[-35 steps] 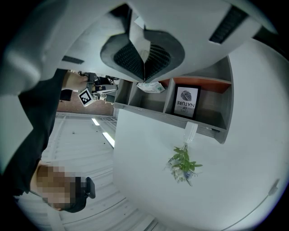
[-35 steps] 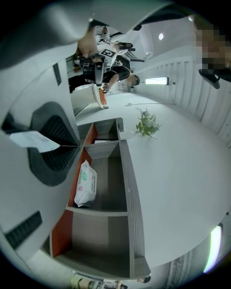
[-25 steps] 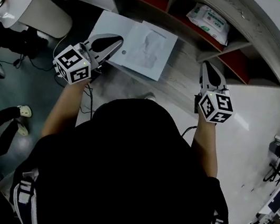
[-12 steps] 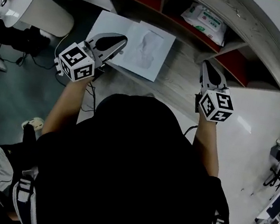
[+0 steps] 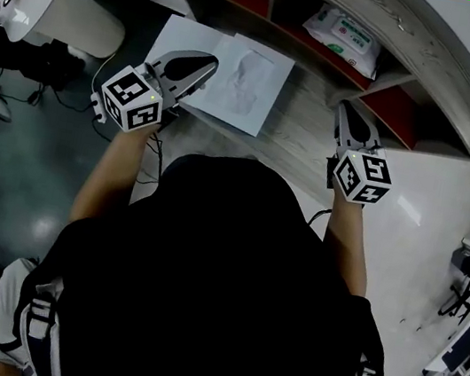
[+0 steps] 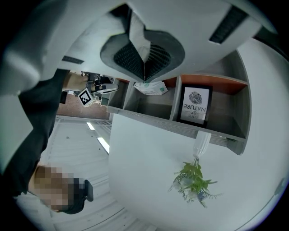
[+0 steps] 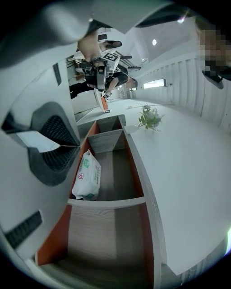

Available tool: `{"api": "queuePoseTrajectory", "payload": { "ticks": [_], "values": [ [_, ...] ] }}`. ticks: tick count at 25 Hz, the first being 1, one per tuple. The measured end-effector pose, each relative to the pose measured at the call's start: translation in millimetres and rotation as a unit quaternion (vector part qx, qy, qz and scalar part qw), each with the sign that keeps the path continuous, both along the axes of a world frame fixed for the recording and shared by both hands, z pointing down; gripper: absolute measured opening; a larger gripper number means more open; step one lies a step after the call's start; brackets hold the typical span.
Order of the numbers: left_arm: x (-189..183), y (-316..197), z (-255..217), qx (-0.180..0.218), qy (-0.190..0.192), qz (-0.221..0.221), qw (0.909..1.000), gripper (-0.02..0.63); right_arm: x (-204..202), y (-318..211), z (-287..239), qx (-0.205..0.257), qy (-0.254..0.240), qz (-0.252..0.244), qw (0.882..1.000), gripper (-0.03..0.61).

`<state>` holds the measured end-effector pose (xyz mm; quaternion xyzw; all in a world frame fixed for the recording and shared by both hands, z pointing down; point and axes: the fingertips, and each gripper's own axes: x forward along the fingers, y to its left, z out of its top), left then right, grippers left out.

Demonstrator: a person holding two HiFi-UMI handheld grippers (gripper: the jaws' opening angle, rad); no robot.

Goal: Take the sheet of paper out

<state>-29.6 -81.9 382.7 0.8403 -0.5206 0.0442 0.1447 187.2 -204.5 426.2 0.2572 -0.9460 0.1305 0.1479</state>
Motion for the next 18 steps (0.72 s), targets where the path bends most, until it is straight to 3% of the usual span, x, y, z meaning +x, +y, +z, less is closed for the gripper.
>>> {"api": "queuePoseTrajectory", "payload": {
  "ticks": [9, 18],
  "values": [
    [-14, 6, 5, -0.010, 0.001, -0.011, 0.9999, 0.025, -9, 1, 1, -0.003, 0.003, 0.000, 1.000, 0.014],
    [-43, -2, 6, -0.011, -0.007, 0.013, 0.9998, 0.025, -27, 4, -2, -0.003, 0.002, 0.024, 1.000, 0.014]
  ]
}}
